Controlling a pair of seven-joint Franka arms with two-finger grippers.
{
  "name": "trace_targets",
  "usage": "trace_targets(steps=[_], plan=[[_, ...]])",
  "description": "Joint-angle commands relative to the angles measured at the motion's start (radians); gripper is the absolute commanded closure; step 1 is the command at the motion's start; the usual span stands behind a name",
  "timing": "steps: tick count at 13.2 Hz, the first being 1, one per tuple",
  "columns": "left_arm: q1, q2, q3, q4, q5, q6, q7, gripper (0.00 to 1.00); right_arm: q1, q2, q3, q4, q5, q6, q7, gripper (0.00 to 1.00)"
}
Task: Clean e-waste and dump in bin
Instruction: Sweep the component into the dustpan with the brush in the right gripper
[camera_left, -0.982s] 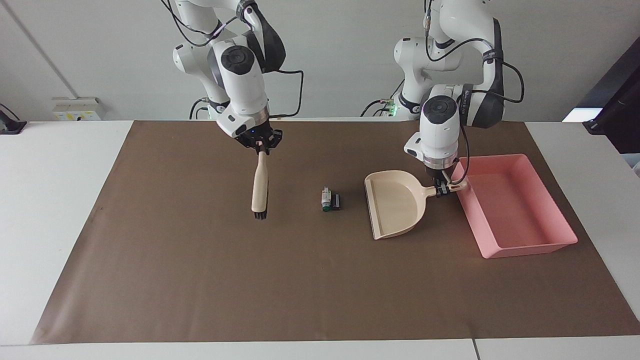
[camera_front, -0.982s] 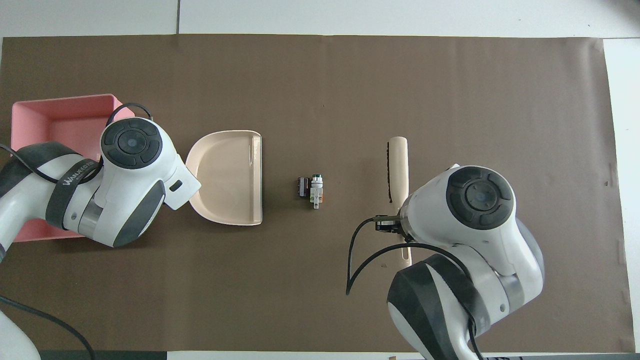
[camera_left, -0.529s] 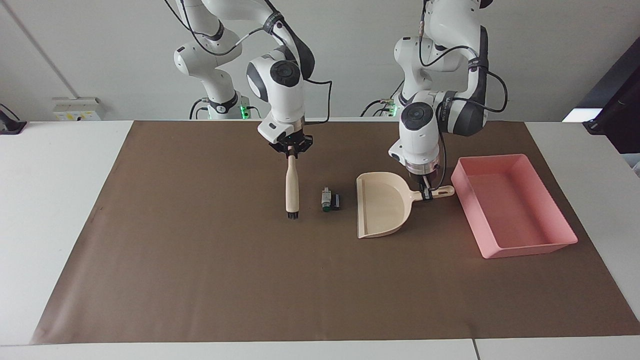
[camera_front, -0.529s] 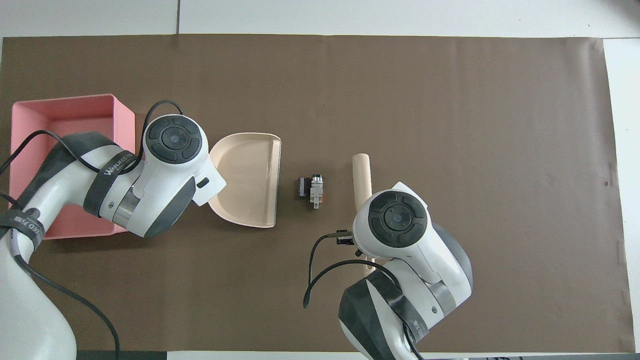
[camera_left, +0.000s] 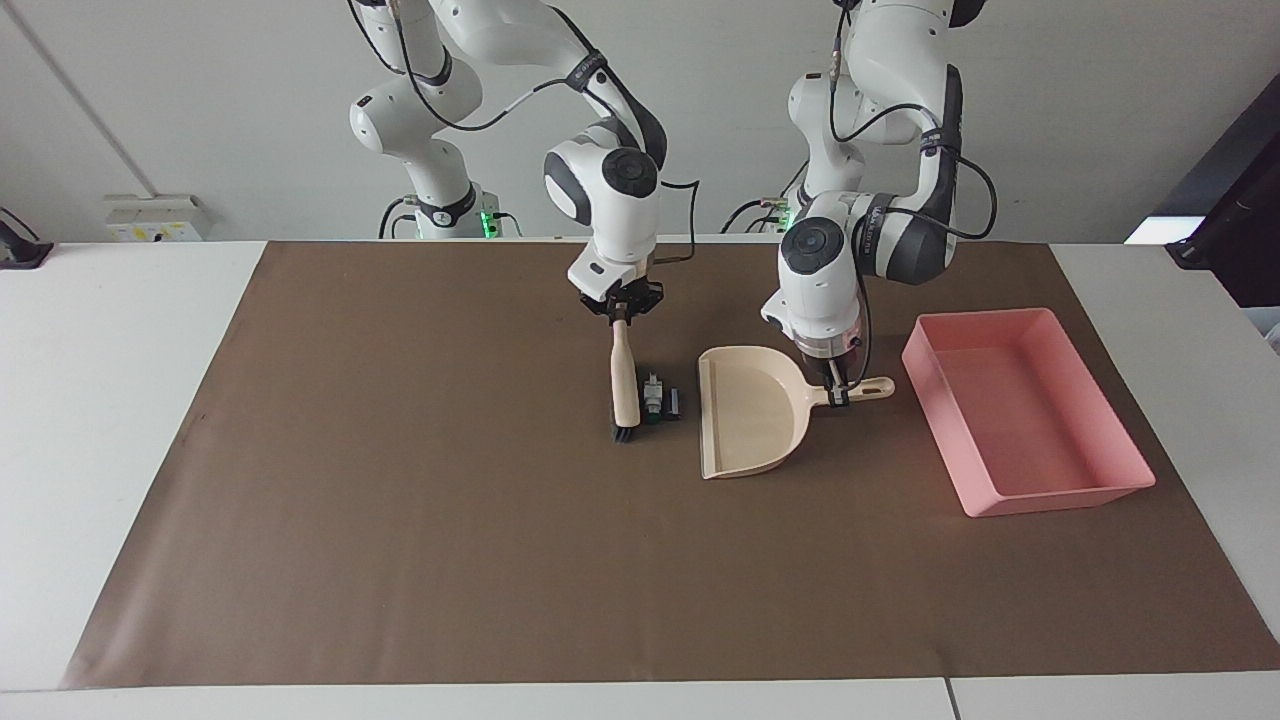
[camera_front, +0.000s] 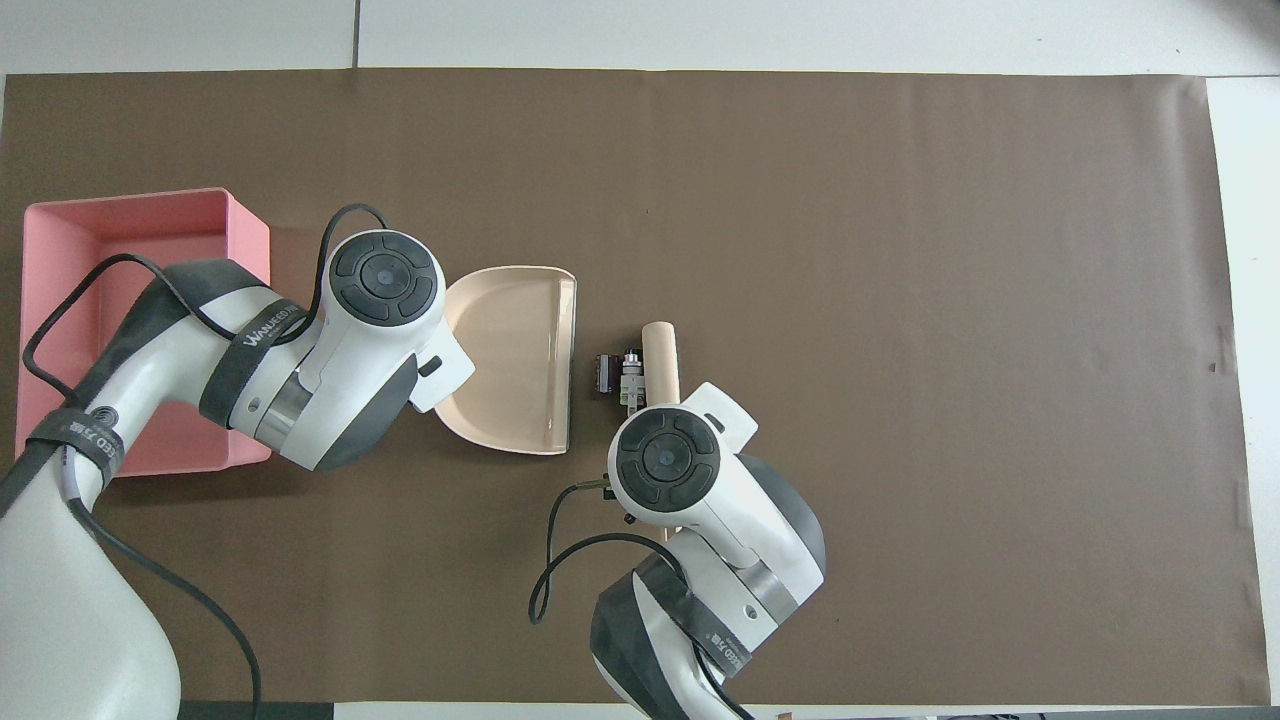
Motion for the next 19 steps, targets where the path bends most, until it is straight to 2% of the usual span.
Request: trace_targets(steps=[1,3,5,6,8,10,12,14,16,17,19], plan=[[-0.030,-0.001,0.009,-0.007,-0.002,-0.025,-0.011,1.00,0.032,0.098,0.013,0.084,0.133,0.110,0.035,1.00],[-0.030,-0.004,0.009,-0.019,-0.002,-0.025,-0.008,1.00,0.032,0.114,0.035,0.083,0.326,0.227,0.021,1.00],[-0.030,-0.010,0.008,-0.030,-0.002,-0.019,-0.005,1.00,0.032,0.120,0.041,0.090,0.515,0.309,-0.086,1.00],[-0.030,-0.012,0.008,-0.037,-0.002,-0.010,-0.002,1.00,0.032,0.120,0.040,0.108,0.553,0.298,-0.112,1.00],[-0.029,-0.013,0.006,-0.039,-0.002,0.004,0.006,1.00,0.032,0.111,0.038,0.109,0.551,0.265,-0.114,1.00],[-0.017,-0.016,0.005,-0.046,-0.014,0.035,0.007,1.00,0.031,0.054,0.029,0.098,0.532,0.205,-0.104,1.00],[0.012,-0.030,0.005,-0.063,-0.089,0.073,0.048,1.00,-0.012,-0.032,0.026,0.080,0.421,0.106,-0.068,1.00],[0.037,-0.058,0.006,-0.086,-0.157,0.082,0.108,1.00,-0.028,-0.084,0.026,0.080,0.301,0.015,-0.004,1.00],[0.058,-0.085,0.005,-0.109,-0.178,0.104,0.121,1.00,-0.058,-0.142,0.026,0.083,0.179,-0.086,0.071,1.00],[0.071,-0.104,0.005,-0.115,-0.215,0.105,0.140,1.00,-0.089,-0.179,0.027,0.081,0.137,-0.149,0.076,1.00],[0.113,-0.143,0.006,-0.111,-0.290,0.098,0.214,1.00,-0.211,-0.259,0.030,0.081,0.079,-0.275,0.041,1.00]])
